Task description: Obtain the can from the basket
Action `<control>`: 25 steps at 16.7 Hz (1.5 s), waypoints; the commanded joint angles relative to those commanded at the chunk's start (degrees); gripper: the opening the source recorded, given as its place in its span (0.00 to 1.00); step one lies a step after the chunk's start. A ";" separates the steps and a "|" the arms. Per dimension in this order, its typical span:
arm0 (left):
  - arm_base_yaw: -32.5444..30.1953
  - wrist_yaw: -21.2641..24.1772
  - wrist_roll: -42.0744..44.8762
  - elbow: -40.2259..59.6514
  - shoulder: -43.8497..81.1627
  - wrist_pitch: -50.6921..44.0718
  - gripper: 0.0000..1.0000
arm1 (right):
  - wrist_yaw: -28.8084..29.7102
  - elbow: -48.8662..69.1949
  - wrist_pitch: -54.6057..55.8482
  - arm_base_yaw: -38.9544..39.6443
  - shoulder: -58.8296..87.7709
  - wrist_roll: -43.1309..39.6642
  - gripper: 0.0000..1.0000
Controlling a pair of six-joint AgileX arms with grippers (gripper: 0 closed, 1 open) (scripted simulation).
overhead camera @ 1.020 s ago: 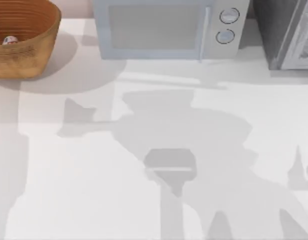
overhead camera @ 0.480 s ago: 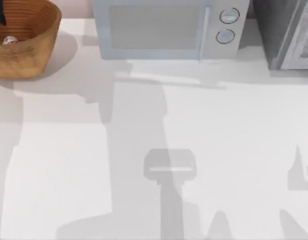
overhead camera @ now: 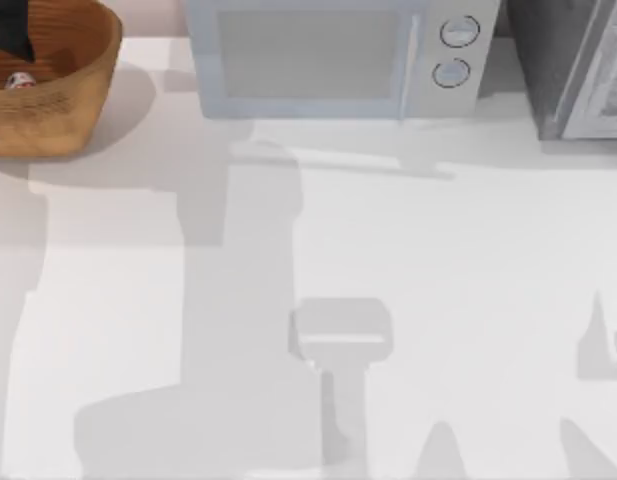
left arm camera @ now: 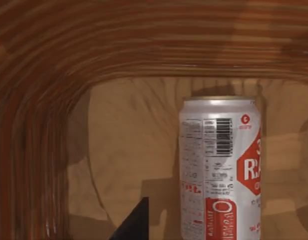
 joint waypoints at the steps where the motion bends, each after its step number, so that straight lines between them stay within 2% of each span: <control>1: 0.00 0.00 0.00 0.00 0.00 0.00 1.00 | 0.00 0.00 0.00 0.00 0.00 0.00 1.00; 8: -0.22 -0.08 -0.24 -1.21 -0.68 0.48 1.00 | 0.00 0.00 0.00 0.00 0.00 0.00 1.00; 25: -1.66 -0.40 -1.65 -9.25 1.88 11.54 1.00 | 0.00 0.00 0.00 0.00 0.00 0.00 1.00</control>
